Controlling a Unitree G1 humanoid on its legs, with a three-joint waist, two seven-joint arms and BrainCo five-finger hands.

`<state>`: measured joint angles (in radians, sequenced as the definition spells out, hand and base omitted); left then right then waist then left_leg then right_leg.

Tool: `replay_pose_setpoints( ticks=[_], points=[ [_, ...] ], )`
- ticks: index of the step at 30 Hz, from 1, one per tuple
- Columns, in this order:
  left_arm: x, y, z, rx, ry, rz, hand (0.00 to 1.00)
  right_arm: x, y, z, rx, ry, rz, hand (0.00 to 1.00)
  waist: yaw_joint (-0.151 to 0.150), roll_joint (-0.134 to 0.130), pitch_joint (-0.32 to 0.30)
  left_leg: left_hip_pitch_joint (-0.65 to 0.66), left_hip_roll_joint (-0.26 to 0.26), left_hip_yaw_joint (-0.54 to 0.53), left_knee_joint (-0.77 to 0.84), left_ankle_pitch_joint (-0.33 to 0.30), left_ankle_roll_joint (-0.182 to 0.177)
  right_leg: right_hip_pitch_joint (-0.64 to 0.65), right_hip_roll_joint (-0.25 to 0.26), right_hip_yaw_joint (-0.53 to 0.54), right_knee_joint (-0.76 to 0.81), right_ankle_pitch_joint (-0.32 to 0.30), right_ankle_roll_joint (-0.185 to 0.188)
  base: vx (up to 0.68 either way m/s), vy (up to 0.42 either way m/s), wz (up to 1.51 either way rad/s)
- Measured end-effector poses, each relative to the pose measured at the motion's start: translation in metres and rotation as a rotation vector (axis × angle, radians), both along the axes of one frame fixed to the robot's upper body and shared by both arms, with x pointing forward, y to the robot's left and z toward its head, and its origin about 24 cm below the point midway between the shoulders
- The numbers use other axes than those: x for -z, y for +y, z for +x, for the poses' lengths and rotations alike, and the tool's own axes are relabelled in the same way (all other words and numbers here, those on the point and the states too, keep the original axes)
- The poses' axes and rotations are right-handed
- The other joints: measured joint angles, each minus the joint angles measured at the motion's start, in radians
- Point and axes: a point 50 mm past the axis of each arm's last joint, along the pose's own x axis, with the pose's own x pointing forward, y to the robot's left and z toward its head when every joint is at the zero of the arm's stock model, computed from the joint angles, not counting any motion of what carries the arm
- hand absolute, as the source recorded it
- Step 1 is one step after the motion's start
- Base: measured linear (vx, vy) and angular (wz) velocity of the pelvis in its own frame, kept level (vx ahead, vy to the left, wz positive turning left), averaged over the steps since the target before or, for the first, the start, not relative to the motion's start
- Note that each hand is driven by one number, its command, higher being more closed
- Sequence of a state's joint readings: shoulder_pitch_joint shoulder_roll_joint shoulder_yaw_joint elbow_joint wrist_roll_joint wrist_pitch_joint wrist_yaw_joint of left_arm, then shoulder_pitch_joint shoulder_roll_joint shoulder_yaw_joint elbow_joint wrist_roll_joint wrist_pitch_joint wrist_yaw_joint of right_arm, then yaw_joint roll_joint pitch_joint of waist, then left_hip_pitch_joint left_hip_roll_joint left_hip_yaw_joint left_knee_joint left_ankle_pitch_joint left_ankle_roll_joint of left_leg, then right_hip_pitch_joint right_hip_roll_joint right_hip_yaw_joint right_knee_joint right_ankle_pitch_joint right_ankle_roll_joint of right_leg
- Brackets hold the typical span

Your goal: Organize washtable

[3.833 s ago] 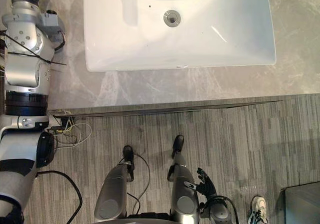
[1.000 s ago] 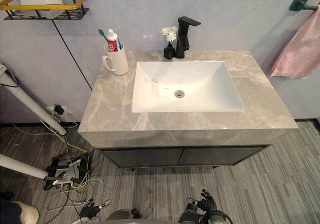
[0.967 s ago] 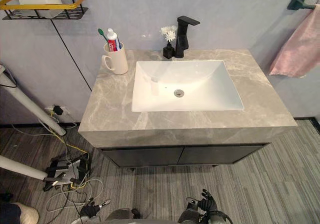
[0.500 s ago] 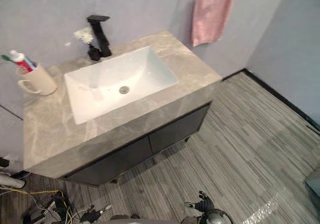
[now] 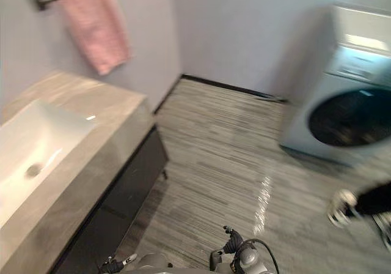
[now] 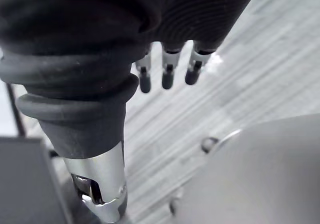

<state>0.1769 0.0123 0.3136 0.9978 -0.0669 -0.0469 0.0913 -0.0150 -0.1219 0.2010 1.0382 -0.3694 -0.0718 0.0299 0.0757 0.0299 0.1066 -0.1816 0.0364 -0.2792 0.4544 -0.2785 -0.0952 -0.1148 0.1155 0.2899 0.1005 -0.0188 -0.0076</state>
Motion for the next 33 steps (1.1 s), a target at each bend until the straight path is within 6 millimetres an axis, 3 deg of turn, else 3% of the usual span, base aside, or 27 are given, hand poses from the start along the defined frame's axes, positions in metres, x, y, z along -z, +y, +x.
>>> replay_pose_setpoints(
  ticks=[1, 3, 5, 6, 8, 10, 12, 13, 15, 16, 17, 19, 20, 23, 24, 25, 27, 28, 29, 30, 33],
  points=[
    [0.001, 0.002, -0.002, 0.005, 0.016, 0.005, 0.0, 0.0, 0.001, 0.0, 0.001, 0.0, 0.009, 0.0, -0.001, -0.001, -0.006, 0.029, 0.001, 0.016, -0.02, -0.041, 0.038, -0.018, 0.009, 0.071, -0.005, 0.007, 0.01, -0.03, 0.247, -2.53],
    [-0.002, 0.013, 0.002, 0.041, 0.013, 0.048, 0.0, -0.001, 0.001, 0.001, 0.019, -0.005, 0.033, 0.0, -0.016, -0.036, -0.004, 0.035, 0.015, 0.155, -0.028, -0.054, 0.061, -0.038, 0.002, 0.167, -0.058, 0.036, 0.009, -0.03, 0.316, -2.32],
    [-0.003, 0.015, 0.006, 0.063, 0.008, 0.063, 0.0, 0.0, 0.0, -0.001, 0.067, 0.003, 0.056, 0.0, -0.007, -0.049, -0.003, 0.032, 0.047, 0.331, -0.015, -0.072, 0.1, -0.063, -0.028, 0.151, -0.107, 0.087, -0.058, -0.06, 0.324, -2.45],
    [-0.003, 0.015, 0.006, 0.077, 0.01, 0.067, 0.0, -0.001, 0.001, 0.003, 0.072, 0.001, 0.059, 0.0, -0.007, -0.048, -0.002, 0.044, 0.07, 0.434, -0.019, -0.074, 0.106, -0.115, -0.035, 0.053, -0.053, 0.109, -0.06, -0.02, 0.237, -2.52],
    [-0.003, 0.014, 0.01, 0.125, 0.014, 0.066, 0.0, -0.001, 0.001, 0.004, 0.115, -0.008, 0.082, 0.0, -0.019, -0.038, 0.004, 0.08, 0.085, 0.566, -0.035, -0.072, 0.109, -0.16, -0.104, -0.333, 0.084, 0.083, -0.064, 0.05, 0.227, -2.21],
    [-0.001, 0.011, 0.009, 0.133, 0.023, 0.057, 0.0, -0.001, 0.0, 0.003, 0.145, -0.004, 0.09, 0.0, -0.035, -0.029, 0.011, 0.174, 0.077, 0.709, -0.078, -0.074, 0.112, -0.107, -0.208, -0.777, 0.209, -0.036, -0.11, 0.09, 0.18, -1.91],
    [-0.001, 0.008, 0.009, 0.133, 0.024, 0.049, 0.0, 0.0, -0.002, 0.001, 0.158, -0.003, 0.095, 0.0, -0.035, -0.03, 0.014, 0.245, 0.064, 0.796, -0.112, -0.075, 0.113, -0.082, -0.222, -0.893, 0.235, -0.05, -0.111, 0.05, 0.029, -1.94],
    [0.0, 0.004, 0.009, 0.133, 0.028, 0.038, 0.0, -0.001, -0.006, 0.003, 0.201, -0.017, 0.105, 0.0, -0.043, -0.012, 0.019, 0.291, 0.058, 0.866, -0.142, -0.075, 0.112, -0.074, -0.205, -0.902, 0.232, -0.05, -0.11, 0.03, -0.038, -1.87],
    [0.0, 0.002, 0.009, 0.134, 0.023, 0.032, 0.0, -0.003, -0.01, 0.004, 0.248, -0.029, 0.11, 0.0, -0.062, -0.006, 0.016, 0.325, 0.052, 0.947, -0.165, -0.075, 0.112, -0.059, -0.209, -0.955, 0.229, -0.12, -0.113, 0.04, -0.055, -1.38],
    [0.0, 0.001, 0.01, 0.134, 0.02, 0.03, 0.0, -0.003, -0.012, 0.004, 0.265, -0.028, 0.11, 0.0, -0.061, -0.005, 0.016, 0.344, 0.05, 0.974, -0.168, -0.075, 0.111, -0.058, -0.203, -0.956, 0.222, -0.119, -0.099, 0.17, -0.072, -1.32],
    [0.0, -0.001, 0.014, 0.136, 0.015, 0.027, 0.0, -0.001, -0.016, -0.002, 0.306, -0.016, 0.108, 0.0, -0.061, 0.001, 0.013, 0.349, 0.053, 1.013, -0.145, -0.075, 0.11, -0.057, -0.163, -0.894, 0.183, -0.092, -0.096, 0.18, -0.062, -1.28],
    [0.001, 0.0, 0.011, 0.125, 0.019, 0.025, 0.0, 0.0, -0.02, -0.004, 0.342, -0.014, 0.103, 0.0, -0.061, 0.005, 0.01, 0.317, 0.095, 1.048, -0.024, -0.07, 0.101, -0.046, -0.124, -0.827, 0.132, -0.083, -0.103, 0.19, -0.047, -1.4],
    [0.001, 0.002, 0.006, 0.117, 0.03, 0.029, 0.0, 0.001, -0.024, -0.007, 0.374, -0.004, 0.098, 0.0, -0.058, 0.006, 0.01, 0.25, 0.186, 1.036, 0.253, 0.01, 0.081, -0.009, -0.092, -0.733, 0.067, -0.059, -0.108, 0.2, -0.029, -1.49],
    [0.001, 0.003, 0.002, 0.125, 0.039, 0.039, 0.0, 0.002, -0.028, -0.009, 0.392, 0.007, 0.095, 0.0, -0.057, 0.001, 0.014, 0.153, 0.236, 0.921, 0.441, -0.013, 0.123, 0.027, -0.083, -0.612, 0.046, -0.05, -0.105, 0.18, 0.034, -1.51],
    [0.0, 0.002, 0.004, 0.125, 0.027, 0.041, 0.0, 0.004, -0.027, -0.012, 0.398, 0.023, 0.097, 0.0, -0.037, -0.002, 0.016, 0.089, 0.219, 0.775, 0.429, -0.014, 0.121, 0.044, -0.087, -0.529, 0.048, -0.033, -0.082, 0.21, 0.136, -1.64],
    [0.0, 0.001, 0.005, 0.126, 0.021, 0.041, 0.0, 0.005, -0.027, -0.014, 0.4, 0.033, 0.095, 0.0, -0.031, -0.002, 0.016, 0.075, 0.203, 0.726, 0.398, -0.013, 0.119, 0.048, -0.089, -0.49, 0.05, -0.03, -0.077, 0.24, 0.224, -2.0],
    [0.0, 0.001, 0.006, 0.133, 0.016, 0.046, 0.0, 0.006, -0.028, -0.015, 0.416, 0.038, 0.1, 0.0, -0.032, -0.002, 0.016, 0.037, 0.161, 0.545, 0.231, -0.021, 0.094, 0.051, -0.108, -0.388, 0.043, -0.016, -0.048, 0.18, 0.274, -1.59],
    [0.0, 0.0, 0.007, 0.131, 0.016, 0.049, 0.0, 0.006, -0.028, -0.015, 0.433, 0.037, 0.106, 0.0, -0.035, 0.001, 0.016, 0.037, 0.152, 0.472, 0.089, -0.001, 0.06, 0.048, -0.117, -0.334, 0.035, -0.009, -0.019, 0.11, 0.272, -1.21],
    [0.0, 0.0, 0.007, 0.132, 0.015, 0.049, 0.0, 0.006, -0.03, -0.016, 0.446, 0.036, 0.11, 0.0, -0.037, 0.005, 0.014, 0.038, 0.154, 0.445, 0.022, 0.017, 0.039, 0.045, -0.121, -0.311, 0.033, -0.007, -0.004, 0.06, 0.408, -1.21],
    [0.0, -0.003, 0.007, 0.138, 0.018, 0.044, 0.0, 0.005, -0.034, -0.016, 0.481, 0.025, 0.115, 0.0, -0.044, 0.028, 0.01, 0.044, 0.164, 0.392, -0.103, 0.082, -0.005, 0.032, -0.121, -0.272, 0.023, -0.006, 0.04, 0.03, 0.378, -0.8],
    [-0.003, 0.01, 0.011, 0.154, 0.014, 0.091, 0.0, 0.007, -0.027, -0.022, 0.506, 0.041, 0.14, 0.0, -0.059, -0.023, -0.01, 0.052, 0.078, 0.451, -0.156, 0.084, 0.024, 0.023, -0.212, -0.245, -0.026, 0.021, 0.095, 0.04, 0.332, -0.33]
  ],
)
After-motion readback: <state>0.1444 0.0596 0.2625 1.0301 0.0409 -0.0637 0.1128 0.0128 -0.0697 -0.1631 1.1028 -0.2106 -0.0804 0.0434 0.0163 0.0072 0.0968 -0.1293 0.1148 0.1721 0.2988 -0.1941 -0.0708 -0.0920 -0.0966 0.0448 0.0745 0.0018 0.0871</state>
